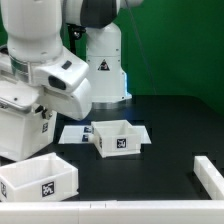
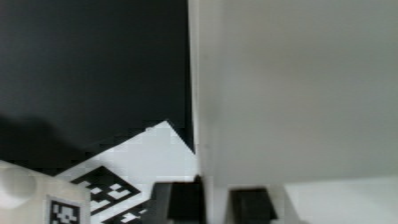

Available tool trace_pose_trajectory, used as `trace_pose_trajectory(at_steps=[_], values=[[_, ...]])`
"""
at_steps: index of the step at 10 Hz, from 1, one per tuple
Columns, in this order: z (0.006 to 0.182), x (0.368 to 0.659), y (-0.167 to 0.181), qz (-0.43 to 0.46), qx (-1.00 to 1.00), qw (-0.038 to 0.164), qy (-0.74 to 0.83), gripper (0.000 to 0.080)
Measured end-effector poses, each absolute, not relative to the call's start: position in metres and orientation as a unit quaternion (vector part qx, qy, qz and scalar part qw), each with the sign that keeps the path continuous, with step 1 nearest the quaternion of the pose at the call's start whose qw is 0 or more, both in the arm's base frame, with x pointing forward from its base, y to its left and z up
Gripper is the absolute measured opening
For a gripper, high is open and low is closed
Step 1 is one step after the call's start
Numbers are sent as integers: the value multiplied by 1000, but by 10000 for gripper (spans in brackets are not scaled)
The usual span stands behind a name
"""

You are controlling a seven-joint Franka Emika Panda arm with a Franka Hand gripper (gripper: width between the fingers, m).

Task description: Assemble drawer

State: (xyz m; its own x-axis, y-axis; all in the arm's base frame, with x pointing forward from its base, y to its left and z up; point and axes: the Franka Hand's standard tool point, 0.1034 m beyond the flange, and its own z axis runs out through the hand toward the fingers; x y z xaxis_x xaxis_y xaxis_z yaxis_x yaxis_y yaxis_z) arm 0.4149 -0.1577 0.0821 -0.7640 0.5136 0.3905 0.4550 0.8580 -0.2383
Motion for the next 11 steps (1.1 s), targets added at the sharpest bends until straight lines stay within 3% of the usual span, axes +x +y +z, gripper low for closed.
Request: trace_pose_trajectory(at_steps=[2,7,9,11], values=[[101,424,-164,31,-315,204,-927,65],[105,423,-159,27,-393,200,-897,65],[133,439,-157,30,-481,167,-860,65],[139,456,-146,37,-539,138,-830,65]])
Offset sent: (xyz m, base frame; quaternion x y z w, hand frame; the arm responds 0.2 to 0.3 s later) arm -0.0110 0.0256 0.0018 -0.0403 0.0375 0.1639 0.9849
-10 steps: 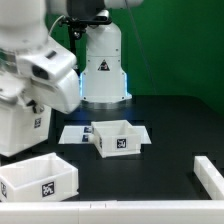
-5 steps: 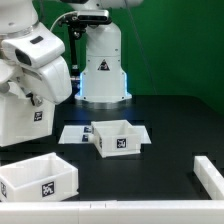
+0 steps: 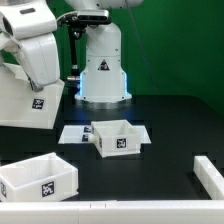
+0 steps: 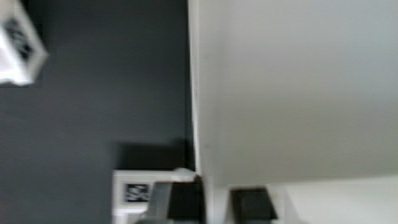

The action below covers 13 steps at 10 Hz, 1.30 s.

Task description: Assemble drawer

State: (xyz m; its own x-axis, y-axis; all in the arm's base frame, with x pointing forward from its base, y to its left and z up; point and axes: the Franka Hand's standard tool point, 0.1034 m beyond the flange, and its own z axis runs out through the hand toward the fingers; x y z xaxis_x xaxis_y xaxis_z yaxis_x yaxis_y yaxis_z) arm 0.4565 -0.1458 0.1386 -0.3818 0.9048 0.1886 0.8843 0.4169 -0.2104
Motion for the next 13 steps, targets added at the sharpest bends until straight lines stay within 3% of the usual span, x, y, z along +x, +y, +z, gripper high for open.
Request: trace_pose_trajectory(at_steps=[2,4,5,7,8,12,13], values=[[135,454,-146,43,-546,144,-824,65],[133,460,-145,76,-540,88,-833,65],[132,459,-145,84,-536,75,-836,65],[147,472,-157,48,-575,-32,-816,65],[146,468,-150,45,-614,-74,-784,65],[138,469,-131,101,-628,-168,-753,65],[138,469,-131,101,-628,-168,-753,65]])
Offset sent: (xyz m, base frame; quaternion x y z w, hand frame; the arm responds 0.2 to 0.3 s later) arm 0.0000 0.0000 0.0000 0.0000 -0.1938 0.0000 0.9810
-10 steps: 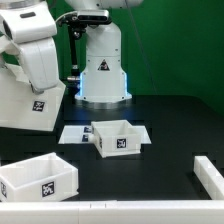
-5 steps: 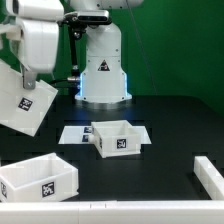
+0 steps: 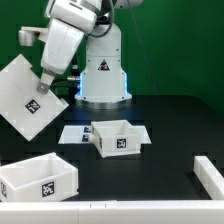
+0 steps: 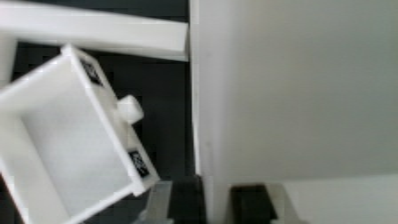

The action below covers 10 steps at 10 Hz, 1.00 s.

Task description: Assemble drawer

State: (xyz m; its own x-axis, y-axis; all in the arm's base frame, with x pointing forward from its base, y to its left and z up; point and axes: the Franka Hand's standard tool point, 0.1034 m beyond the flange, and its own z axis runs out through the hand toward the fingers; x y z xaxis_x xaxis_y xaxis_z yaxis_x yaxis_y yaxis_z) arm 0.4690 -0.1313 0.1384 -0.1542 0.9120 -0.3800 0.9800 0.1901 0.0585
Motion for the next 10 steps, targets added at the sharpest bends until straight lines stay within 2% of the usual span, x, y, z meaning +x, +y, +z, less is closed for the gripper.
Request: trace_pose_trajectory(at_steps=[9,10], values=[[138,469,-131,-101,628,168,753,65],[136,469,-129,-96,670,195,710,65]])
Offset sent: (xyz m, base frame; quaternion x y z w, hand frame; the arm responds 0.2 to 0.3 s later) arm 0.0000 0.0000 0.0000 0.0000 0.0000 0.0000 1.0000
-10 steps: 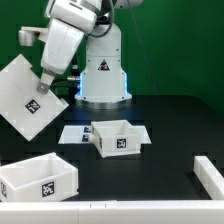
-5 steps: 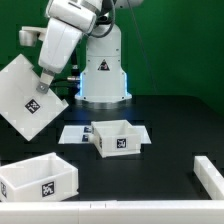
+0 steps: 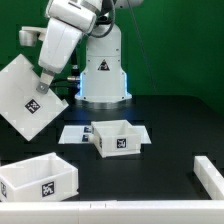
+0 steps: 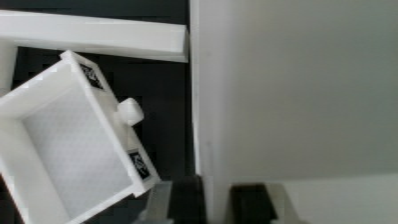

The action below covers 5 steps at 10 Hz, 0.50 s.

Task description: Assemble drawer

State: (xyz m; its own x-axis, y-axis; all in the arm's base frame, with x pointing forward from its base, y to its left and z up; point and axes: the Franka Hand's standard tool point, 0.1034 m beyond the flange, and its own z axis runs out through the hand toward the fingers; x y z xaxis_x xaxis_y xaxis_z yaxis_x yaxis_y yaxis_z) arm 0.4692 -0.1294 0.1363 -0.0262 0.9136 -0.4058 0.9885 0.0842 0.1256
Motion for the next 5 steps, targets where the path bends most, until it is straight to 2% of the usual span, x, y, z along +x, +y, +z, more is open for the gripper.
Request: trace_pose_trajectory(at_steps=[1,2,4,5], values=[[132,471,-128,-99,673,227,697,65],[131,471,-126,-100,673,215,701,65],[131,474,-111,-84,718,225,654,65],[134,479,-95,-79,744,237,620,65]])
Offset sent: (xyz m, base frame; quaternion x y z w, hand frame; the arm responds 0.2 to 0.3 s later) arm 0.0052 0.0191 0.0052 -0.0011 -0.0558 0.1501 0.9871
